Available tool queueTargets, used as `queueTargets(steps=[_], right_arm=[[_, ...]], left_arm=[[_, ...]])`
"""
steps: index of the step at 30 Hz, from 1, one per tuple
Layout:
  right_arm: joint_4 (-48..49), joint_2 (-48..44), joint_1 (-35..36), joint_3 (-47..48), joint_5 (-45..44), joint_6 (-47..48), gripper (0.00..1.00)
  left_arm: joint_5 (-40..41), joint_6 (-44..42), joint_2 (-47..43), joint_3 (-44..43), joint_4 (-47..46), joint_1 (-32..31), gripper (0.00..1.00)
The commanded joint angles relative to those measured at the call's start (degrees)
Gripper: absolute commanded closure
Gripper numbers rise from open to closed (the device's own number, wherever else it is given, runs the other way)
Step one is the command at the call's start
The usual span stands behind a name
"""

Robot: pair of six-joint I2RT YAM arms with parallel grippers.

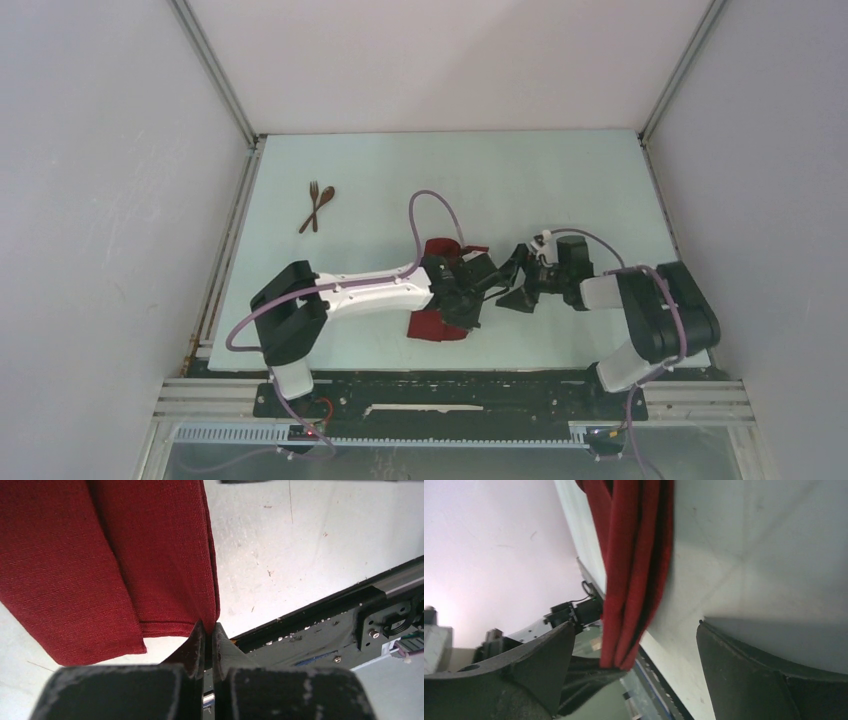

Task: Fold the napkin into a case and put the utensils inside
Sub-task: Pick up the 2/3-rectangle-folded napkin from the center of the board, then fold the 2/3-rectangle-folded napkin at the center of the board.

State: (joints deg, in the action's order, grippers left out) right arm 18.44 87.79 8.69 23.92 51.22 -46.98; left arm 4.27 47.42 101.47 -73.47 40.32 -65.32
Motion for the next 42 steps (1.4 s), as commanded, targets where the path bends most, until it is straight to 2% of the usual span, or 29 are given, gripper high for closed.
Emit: queueTargets(steps=[1, 5, 17, 29, 34, 36, 42], right_arm=[[19.4, 7.3, 4.5, 2.2, 0.1, -10.6, 0.00], [21.7, 11.0, 5.5, 2.6, -2.1, -11.6, 0.01], [25.0, 16.6, 4.2, 5.3, -4.5, -12.8, 0.20], [30.6, 18.3, 2.3, 5.5, -4.5, -13.7, 0.51], [27.8, 17.0, 0.6, 7.1, -4.4, -11.9, 0.82], [25.9, 16.3, 0.4, 7.8, -4.6, -10.4, 1.00], [12.2, 11.9, 2.4, 12.6, -9.3, -2.5, 1.00]], left_arm=[[-3.1, -1.6, -3.3, 1.8, -4.4, 0.0, 1.00], [-3.5, -2.0, -4.4, 2.3, -4.7, 0.3, 1.00], [-5.5, -3.3, -5.5, 3.3, -5.2, 1.0, 1.00], [-6.9, -4.3, -4.2, 2.5, -7.5, 1.4, 1.00], [-8.6, -4.7, -3.3, 2.6, -10.0, 2.0, 1.00], [-9.8, -4.8, -2.9, 2.9, -11.9, 2.2, 1.00], [-13.2, -4.0, -4.0, 8.3, -20.8, 3.6, 1.00]])
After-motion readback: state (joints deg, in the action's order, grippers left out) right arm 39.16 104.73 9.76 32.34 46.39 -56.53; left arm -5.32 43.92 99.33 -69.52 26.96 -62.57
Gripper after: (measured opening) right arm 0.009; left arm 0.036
